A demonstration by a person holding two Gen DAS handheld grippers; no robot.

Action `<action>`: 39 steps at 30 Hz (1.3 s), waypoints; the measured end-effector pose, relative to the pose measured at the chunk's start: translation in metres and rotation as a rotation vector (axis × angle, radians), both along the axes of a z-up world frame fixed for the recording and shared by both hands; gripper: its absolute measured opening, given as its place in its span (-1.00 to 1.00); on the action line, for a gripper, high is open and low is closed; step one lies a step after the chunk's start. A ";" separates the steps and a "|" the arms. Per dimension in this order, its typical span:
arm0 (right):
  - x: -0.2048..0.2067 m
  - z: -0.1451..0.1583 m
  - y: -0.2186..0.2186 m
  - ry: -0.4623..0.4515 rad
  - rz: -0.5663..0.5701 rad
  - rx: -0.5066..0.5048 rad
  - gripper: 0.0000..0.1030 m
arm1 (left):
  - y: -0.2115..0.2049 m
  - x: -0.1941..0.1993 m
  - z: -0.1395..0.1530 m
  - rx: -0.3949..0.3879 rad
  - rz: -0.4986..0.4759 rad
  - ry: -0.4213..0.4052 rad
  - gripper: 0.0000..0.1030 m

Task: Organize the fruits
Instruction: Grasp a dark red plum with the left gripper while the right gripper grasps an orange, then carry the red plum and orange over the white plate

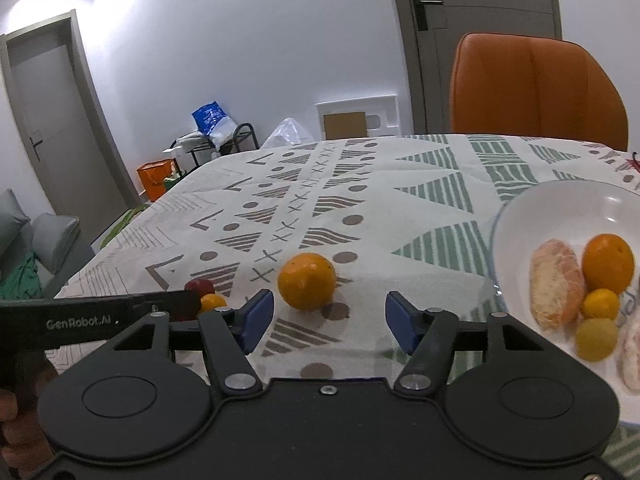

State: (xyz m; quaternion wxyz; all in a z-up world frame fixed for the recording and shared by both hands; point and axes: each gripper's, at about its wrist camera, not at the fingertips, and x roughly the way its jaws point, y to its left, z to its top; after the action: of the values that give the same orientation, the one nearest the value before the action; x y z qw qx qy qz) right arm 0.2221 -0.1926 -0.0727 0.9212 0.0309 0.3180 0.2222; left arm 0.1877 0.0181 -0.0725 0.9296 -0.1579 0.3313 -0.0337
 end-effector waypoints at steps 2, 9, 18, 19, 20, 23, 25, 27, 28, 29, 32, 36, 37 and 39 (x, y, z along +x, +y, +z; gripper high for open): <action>0.003 0.000 0.005 0.000 0.012 0.000 0.20 | 0.003 0.000 -0.001 0.003 0.006 0.019 -0.57; 0.012 -0.003 0.022 -0.003 0.043 -0.014 0.16 | 0.005 0.000 -0.004 0.003 0.006 0.014 -0.57; 0.016 -0.009 0.026 0.017 0.035 -0.039 -0.34 | 0.012 -0.003 0.001 -0.001 0.041 0.004 -0.58; 0.014 -0.008 0.025 0.017 0.034 -0.037 -0.34 | 0.011 -0.003 0.003 -0.001 0.040 0.000 -0.58; 0.012 -0.007 0.024 0.014 0.035 -0.039 -0.34 | 0.010 -0.005 0.004 -0.001 0.037 -0.006 -0.58; 0.007 -0.006 0.022 0.014 0.034 -0.041 -0.34 | 0.008 -0.007 0.008 0.002 0.031 -0.017 -0.58; 0.003 -0.004 0.020 0.008 0.030 -0.041 -0.34 | 0.006 -0.007 0.009 0.006 0.025 -0.021 -0.58; -0.001 -0.001 0.017 0.000 0.026 -0.038 -0.34 | 0.003 -0.007 0.012 0.008 0.020 -0.026 -0.58; -0.003 0.001 0.015 -0.004 0.022 -0.035 -0.34 | 0.000 -0.007 0.014 0.009 0.017 -0.030 -0.58; -0.005 0.002 0.012 -0.009 0.016 -0.032 -0.34 | -0.002 -0.007 0.016 0.010 0.014 -0.036 -0.58; -0.009 0.007 0.002 -0.020 -0.004 -0.021 -0.34 | -0.009 -0.008 0.022 0.016 -0.001 -0.056 -0.58; -0.014 0.014 -0.013 -0.037 -0.030 -0.010 -0.35 | -0.022 -0.007 0.028 0.024 -0.024 -0.070 -0.58; -0.015 0.015 -0.017 -0.043 -0.035 -0.007 -0.34 | -0.026 -0.007 0.029 0.027 -0.031 -0.073 -0.58; -0.018 0.019 -0.024 -0.054 -0.047 -0.002 -0.34 | -0.032 -0.007 0.032 0.031 -0.043 -0.079 -0.58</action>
State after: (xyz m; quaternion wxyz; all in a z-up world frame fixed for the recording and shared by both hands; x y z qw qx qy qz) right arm 0.2044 -0.2163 -0.0539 0.9344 0.0315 0.2922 0.2012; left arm 0.1805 -0.0142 -0.0410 0.9433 -0.1350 0.2983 -0.0549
